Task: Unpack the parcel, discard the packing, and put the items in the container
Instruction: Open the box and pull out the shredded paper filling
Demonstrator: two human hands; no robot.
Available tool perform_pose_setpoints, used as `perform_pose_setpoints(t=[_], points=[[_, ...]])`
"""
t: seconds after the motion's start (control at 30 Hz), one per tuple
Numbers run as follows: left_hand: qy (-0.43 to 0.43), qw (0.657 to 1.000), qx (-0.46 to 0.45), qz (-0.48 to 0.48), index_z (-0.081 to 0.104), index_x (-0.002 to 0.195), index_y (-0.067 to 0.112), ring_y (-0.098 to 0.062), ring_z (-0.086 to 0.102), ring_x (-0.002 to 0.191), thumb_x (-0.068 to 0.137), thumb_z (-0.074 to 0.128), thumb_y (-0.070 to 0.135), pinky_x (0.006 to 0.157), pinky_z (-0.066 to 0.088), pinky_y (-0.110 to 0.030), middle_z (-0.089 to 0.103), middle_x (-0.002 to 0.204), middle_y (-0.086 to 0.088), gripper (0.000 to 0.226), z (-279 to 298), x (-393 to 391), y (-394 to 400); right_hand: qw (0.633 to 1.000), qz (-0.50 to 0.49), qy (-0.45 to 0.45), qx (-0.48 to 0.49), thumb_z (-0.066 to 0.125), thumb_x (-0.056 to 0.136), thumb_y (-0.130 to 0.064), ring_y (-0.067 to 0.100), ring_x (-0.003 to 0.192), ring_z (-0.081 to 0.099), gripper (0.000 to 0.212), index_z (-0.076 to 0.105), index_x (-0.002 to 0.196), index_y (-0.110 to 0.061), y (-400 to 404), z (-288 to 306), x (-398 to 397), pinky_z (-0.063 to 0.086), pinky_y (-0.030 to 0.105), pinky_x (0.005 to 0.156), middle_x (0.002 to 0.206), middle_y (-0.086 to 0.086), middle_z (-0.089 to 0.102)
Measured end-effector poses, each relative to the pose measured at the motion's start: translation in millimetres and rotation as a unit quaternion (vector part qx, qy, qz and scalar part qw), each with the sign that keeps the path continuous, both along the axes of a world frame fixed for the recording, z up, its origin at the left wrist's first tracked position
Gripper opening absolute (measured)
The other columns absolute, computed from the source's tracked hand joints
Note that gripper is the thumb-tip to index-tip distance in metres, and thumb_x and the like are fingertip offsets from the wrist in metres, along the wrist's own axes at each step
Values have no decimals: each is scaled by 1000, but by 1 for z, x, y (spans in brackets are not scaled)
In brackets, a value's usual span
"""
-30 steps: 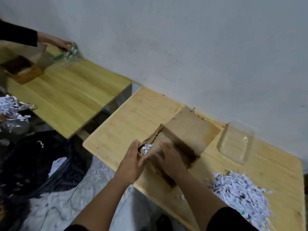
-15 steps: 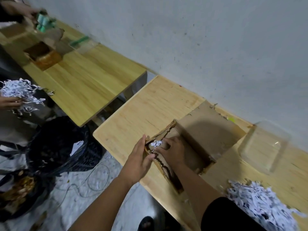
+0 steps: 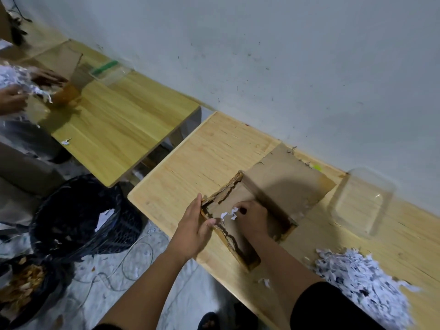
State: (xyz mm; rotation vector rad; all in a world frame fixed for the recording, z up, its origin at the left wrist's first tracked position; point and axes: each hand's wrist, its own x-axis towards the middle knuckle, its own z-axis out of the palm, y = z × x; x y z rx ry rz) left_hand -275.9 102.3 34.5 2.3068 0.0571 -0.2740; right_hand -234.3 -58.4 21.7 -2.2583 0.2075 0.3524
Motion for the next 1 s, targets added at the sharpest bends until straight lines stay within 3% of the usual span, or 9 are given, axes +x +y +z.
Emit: perform_pose_setpoints(t=[0.13, 0.3, 0.4, 0.47, 0.57, 0.73, 0.93, 1.0], points=[[4, 1000, 15, -4, 5, 148, 20, -19, 20, 141, 92, 48, 41, 110, 17, -26, 20, 155, -5, 74, 0, 1, 2, 1000, -20, -2, 10, 52, 86, -5, 28, 100, 62, 21, 69, 99, -6, -8, 17, 1, 45, 29, 85, 103, 15, 69], [30, 998, 46, -24, 4, 148, 17, -23, 23, 140, 93, 47, 40, 112, 21, -33, 21, 154, -8, 73, 4, 4, 5, 996, -76, -35, -18, 55, 88, -12, 20, 91, 58, 19, 68, 100, -4, -14, 37, -8, 34, 20, 74, 103, 12, 68], [24, 995, 80, -49, 8, 148, 16, -24, 25, 139, 94, 42, 41, 112, 24, -35, 21, 153, -9, 68, 10, 3, 7, 990, -122, -72, -17, 50, 82, -15, 28, 92, 58, 27, 72, 95, -7, -22, 57, -23, 34, 24, 71, 99, 15, 67], [-6, 994, 90, -67, 15, 146, 14, -25, 31, 135, 95, 40, 39, 111, 28, -38, 24, 150, -8, 62, 20, 3, 7, 985, -151, -87, -5, 48, 76, -14, 30, 89, 58, 30, 73, 89, -5, -31, 74, -38, 39, 28, 69, 87, 13, 67], [-63, 984, 91, -138, 30, 138, 13, -28, 44, 122, 95, 41, 36, 102, 40, -40, 37, 138, -10, 50, 35, 9, -7, 978, -182, -95, -35, 53, 77, 4, 24, 74, 54, 21, 72, 85, -1, -47, 96, -65, 35, 28, 61, 62, -5, 53], [-105, 956, 90, -260, 30, 141, 13, -24, 19, 142, 98, 37, 31, 113, 21, -35, 24, 153, -9, 48, 56, 5, -68, 964, -225, -84, -113, 53, 77, 2, 29, 80, 60, 23, 74, 83, -7, -88, 106, -109, 47, 34, 69, 80, 12, 64], [-96, 910, 50, -399, 38, 136, 13, -19, 40, 129, 94, 46, 29, 105, 29, -25, 36, 142, -6, 45, 45, -30, -143, 955, -254, 4, -153, 60, 84, -17, 32, 108, 56, 33, 64, 115, -8, -135, 90, -151, 46, 34, 86, 114, 17, 59], [-81, 893, 54, -440, 40, 135, 12, -25, 41, 128, 92, 42, 32, 105, 30, -28, 39, 138, -9, 47, 35, -39, -163, 958, -227, 10, -174, 56, 82, -15, 33, 100, 56, 13, 68, 88, -14, -148, 83, -162, 45, 34, 76, 100, 18, 59]])
